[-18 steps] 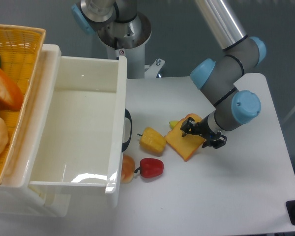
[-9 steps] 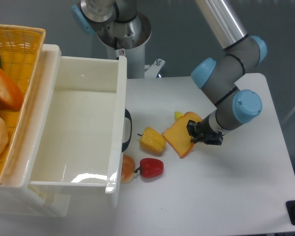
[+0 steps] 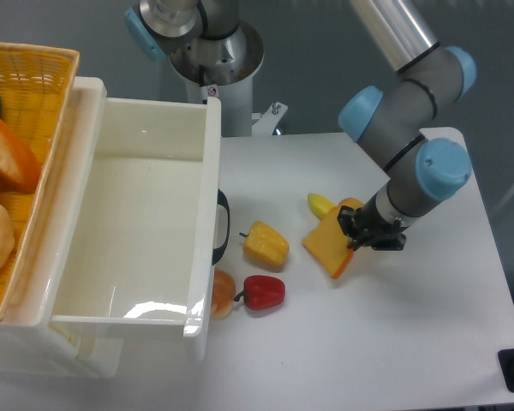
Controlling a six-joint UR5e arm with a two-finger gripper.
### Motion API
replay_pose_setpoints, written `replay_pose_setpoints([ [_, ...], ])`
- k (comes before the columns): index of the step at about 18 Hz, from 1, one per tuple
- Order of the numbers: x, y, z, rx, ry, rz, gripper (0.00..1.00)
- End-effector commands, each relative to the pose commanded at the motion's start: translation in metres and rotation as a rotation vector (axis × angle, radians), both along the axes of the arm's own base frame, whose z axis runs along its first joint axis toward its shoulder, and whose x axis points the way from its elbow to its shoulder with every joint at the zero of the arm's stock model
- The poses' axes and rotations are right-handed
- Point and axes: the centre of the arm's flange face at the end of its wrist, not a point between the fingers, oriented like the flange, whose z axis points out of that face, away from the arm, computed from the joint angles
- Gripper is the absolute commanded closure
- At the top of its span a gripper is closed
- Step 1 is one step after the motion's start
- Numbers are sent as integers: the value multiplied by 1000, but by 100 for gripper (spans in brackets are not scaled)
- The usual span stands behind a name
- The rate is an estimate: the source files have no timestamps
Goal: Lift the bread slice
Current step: 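Lift the gripped bread slice up off the table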
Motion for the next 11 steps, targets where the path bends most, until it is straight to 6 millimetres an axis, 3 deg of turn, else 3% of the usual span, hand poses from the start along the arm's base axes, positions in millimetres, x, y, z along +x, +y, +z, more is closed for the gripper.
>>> replay_pose_setpoints([
  [6, -5, -10, 52, -27, 121, -219, 100],
  [11, -26, -8, 93, 51, 189, -224, 100],
])
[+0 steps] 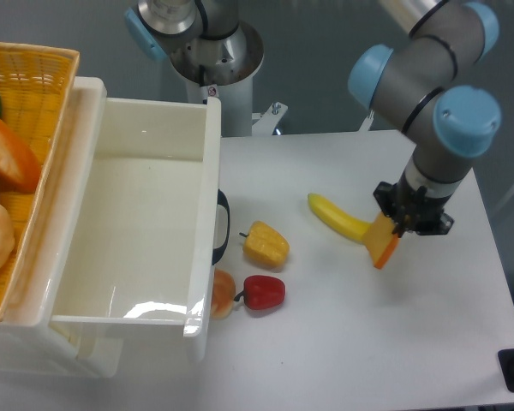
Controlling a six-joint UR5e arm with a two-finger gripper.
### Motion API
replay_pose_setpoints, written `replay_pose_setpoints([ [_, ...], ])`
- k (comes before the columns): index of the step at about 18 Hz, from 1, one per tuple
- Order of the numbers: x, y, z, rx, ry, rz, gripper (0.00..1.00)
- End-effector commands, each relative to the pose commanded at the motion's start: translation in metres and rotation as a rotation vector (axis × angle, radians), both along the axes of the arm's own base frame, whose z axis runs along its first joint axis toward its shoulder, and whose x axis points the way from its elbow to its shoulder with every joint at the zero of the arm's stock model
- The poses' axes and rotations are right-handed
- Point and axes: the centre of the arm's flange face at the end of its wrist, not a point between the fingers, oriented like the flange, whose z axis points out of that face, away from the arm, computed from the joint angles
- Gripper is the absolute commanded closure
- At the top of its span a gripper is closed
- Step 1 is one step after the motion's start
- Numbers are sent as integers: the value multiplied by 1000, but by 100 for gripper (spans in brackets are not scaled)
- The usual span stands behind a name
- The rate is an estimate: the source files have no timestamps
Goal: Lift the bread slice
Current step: 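Lift the gripped bread slice up off the table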
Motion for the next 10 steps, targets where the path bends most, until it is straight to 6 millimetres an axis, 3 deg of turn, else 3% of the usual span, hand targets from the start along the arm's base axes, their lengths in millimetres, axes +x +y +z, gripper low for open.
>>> replay_pose_setpoints([
  [10, 2, -22, 20, -62, -6, 18, 100],
])
